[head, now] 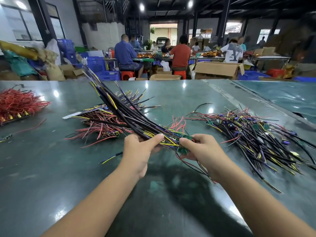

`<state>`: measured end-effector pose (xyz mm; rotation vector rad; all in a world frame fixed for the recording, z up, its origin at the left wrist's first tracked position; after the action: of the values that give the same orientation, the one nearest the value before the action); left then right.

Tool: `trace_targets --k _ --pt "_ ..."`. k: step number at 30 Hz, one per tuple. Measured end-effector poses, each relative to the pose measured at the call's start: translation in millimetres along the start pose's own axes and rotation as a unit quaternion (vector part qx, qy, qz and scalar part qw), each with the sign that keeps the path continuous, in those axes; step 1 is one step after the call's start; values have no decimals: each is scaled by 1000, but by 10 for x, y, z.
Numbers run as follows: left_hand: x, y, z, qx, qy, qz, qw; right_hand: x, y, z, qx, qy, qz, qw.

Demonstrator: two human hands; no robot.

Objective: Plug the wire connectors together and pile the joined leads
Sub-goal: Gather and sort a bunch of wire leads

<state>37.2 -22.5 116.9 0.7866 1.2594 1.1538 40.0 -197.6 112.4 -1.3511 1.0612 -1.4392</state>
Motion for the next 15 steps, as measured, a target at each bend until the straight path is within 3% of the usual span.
trace_targets --k 3,5,7,9,13,15 --pt "40 1 34 25 -10 -21 999 -45 -27 -29 -16 -15 66 998" --pt "12 -10 39 28 -18 -29 999 9 -60 -39 12 38 -25 999" --pt "-24 -42 18 26 -26 -27 999 60 -142 -78 45 95 -183 977" --pt "-48 -76 -4 18 -44 -18 999 91 -207 -112 68 132 -242 959" --pt "-120 -76 -10 -15 -178 25 984 86 -151 -43 67 94 -145 983" --pt "-76 -75 30 -14 -202 42 978 34 -76 -27 41 46 -69 996"
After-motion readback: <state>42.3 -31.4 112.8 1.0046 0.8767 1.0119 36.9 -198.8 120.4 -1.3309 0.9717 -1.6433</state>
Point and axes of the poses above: each hand's wrist, its own z-axis towards the middle knuckle, its own x-axis out of the back of the hand, y = z × x, the point moved 6 cm from there along z, towards the middle knuckle, and after that the axes turned 3 degrees about -y, right-handed, at the moved point
